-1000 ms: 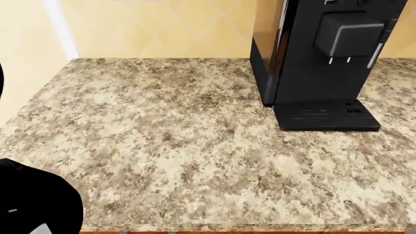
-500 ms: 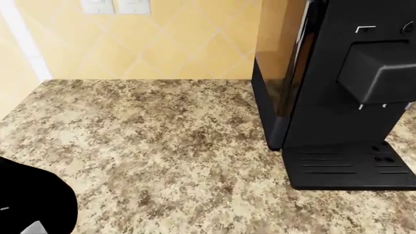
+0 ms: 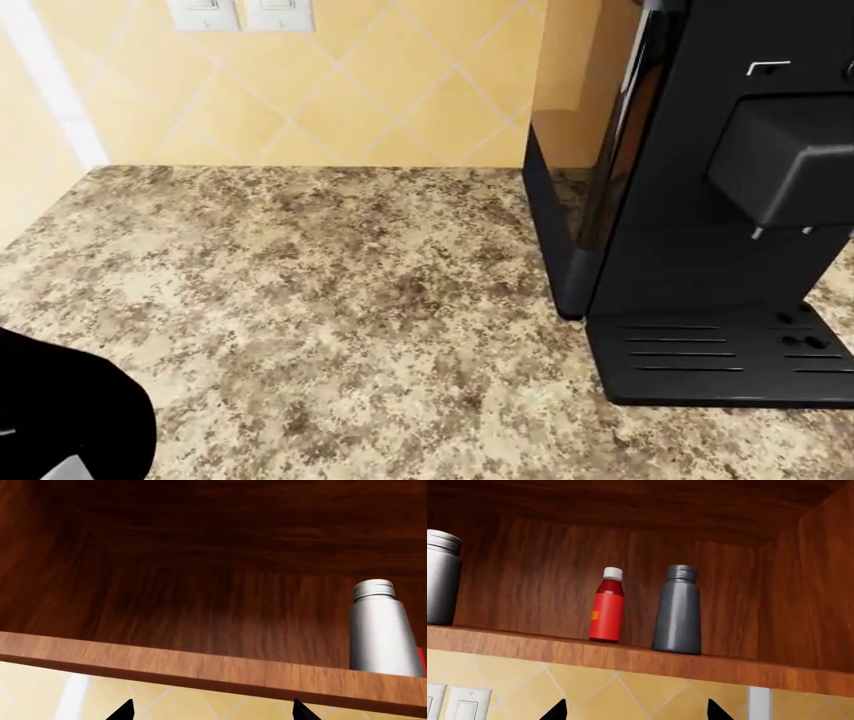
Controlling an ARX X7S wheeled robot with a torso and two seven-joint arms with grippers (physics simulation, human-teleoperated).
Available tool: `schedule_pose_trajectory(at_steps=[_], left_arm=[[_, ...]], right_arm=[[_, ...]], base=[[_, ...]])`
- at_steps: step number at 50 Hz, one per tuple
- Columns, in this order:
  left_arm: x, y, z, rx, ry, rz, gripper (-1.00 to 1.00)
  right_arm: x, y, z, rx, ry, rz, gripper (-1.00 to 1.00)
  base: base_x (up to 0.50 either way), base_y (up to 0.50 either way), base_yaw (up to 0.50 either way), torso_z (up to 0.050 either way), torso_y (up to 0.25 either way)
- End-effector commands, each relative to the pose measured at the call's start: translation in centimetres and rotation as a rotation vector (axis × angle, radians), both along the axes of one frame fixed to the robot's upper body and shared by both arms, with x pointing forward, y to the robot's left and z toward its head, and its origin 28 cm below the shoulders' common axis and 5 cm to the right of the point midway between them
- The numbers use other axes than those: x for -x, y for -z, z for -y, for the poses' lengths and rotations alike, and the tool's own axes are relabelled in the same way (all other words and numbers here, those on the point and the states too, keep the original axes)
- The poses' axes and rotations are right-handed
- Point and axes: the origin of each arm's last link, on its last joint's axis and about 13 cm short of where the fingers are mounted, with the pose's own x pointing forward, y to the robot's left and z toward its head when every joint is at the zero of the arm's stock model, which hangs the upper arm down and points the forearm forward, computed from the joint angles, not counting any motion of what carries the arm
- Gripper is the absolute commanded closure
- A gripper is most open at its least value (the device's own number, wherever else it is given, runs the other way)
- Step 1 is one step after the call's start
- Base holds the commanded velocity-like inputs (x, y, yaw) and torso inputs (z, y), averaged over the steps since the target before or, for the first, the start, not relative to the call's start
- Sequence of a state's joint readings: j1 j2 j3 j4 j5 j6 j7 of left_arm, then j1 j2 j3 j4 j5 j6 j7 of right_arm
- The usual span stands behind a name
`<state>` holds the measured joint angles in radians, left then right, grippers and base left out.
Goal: Pick and place the shaker into the drawer. Then close the cabinet.
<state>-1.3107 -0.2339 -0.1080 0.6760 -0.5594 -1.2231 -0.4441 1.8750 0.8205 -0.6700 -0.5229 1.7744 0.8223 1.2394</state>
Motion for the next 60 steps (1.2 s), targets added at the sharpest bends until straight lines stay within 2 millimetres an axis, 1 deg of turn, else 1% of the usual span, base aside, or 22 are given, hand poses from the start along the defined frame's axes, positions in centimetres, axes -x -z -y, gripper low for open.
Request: schedule_pose_trajectory(at_steps=[1, 7, 10, 12, 17, 21, 28, 30, 34, 36, 39, 41, 46, 51, 55, 60], left_arm=[[0.4, 0.5, 0.0, -0.002, 0.002, 0.006, -1.0], [0.7, 0.6, 0.1, -0.004, 0.008, 0.009, -1.0], [0.9, 0.5, 0.1, -0.006, 0.006, 0.013, -1.0], [0.8, 0.5, 0.1, -0.007, 0.004, 0.013, -1.0], [0.8, 0.7, 0.1, -0.007, 0.001, 0.01, -1.0], [0.7, 1.0, 0.2, -0.006, 0.007, 0.002, -1.0], [0.4, 1.4, 0.2, -0.008, 0.014, -0.006, -1.0], [0.4, 1.4, 0.1, -0.008, 0.013, -0.007, -1.0], [0.6, 1.4, -0.2, -0.004, 0.011, -0.005, -1.0], [0.6, 1.4, -0.2, -0.004, 0.012, -0.004, -1.0], [0.6, 1.4, -0.2, -0.006, 0.015, -0.007, -1.0], [0.6, 1.4, -0.2, -0.007, 0.015, -0.008, -1.0], [0.5, 1.5, -0.3, -0.008, 0.015, -0.013, -1.0], [0.3, 1.6, -0.2, -0.012, 0.017, -0.018, -1.0], [0.2, 1.8, -0.3, -0.013, 0.017, -0.022, -1.0], [0.2, 1.7, -0.3, -0.012, 0.017, -0.022, -1.0]], right_arm=[[3.7, 0.0, -0.2, -0.031, -0.006, -0.041, -1.0], [7.0, -0.9, -0.7, -0.045, 0.012, 0.034, -1.0], [8.7, -1.8, -1.1, -0.04, 0.027, 0.101, -1.0], [9.0, -2.6, -0.8, -0.041, 0.038, 0.14, -1.0], [9.0, -4.5, -0.5, -0.022, 0.076, 0.201, -1.0], [8.6, -7.0, -1.1, -0.011, 0.086, 0.225, -1.0], [7.2, -11.2, -2.7, -0.032, 0.098, 0.183, -1.0], [6.4, -12.3, -2.7, -0.053, 0.098, 0.17, -1.0], [4.2, -14.1, -2.5, -0.086, 0.114, 0.136, -1.0], [2.9, -14.5, -2.5, -0.094, 0.132, 0.108, -1.0], [0.3, -14.5, -2.4, -0.11, 0.145, 0.051, -1.0], [-1.6, -14.2, -2.3, -0.118, 0.147, 0.001, -1.0], [-5.4, -13.0, -1.8, -0.111, 0.176, -0.138, -1.0], [-9.1, -10.8, -1.2, -0.095, 0.205, -0.294, -1.0], [-11.0, -9.3, -0.9, -0.086, 0.224, -0.382, -1.0], [-11.9, -8.3, -0.6, -0.086, 0.242, -0.426, -1.0]], base=[[0.0, 0.0, 0.0, 0.0, 0.0], [0.0, 0.0, 0.0, 0.0, 0.0], [0.0, 0.0, 0.0, 0.0, 0.0], [0.0, 0.0, 0.0, 0.0, 0.0], [0.0, 0.0, 0.0, 0.0, 0.0], [0.0, 0.0, 0.0, 0.0, 0.0], [0.0, 0.0, 0.0, 0.0, 0.0], [0.0, 0.0, 0.0, 0.0, 0.0], [0.0, 0.0, 0.0, 0.0, 0.0], [0.0, 0.0, 0.0, 0.0, 0.0], [0.0, 0.0, 0.0, 0.0, 0.0], [0.0, 0.0, 0.0, 0.0, 0.0], [0.0, 0.0, 0.0, 0.0, 0.0], [0.0, 0.0, 0.0, 0.0, 0.0], [0.0, 0.0, 0.0, 0.0, 0.0], [0.0, 0.0, 0.0, 0.0, 0.0]])
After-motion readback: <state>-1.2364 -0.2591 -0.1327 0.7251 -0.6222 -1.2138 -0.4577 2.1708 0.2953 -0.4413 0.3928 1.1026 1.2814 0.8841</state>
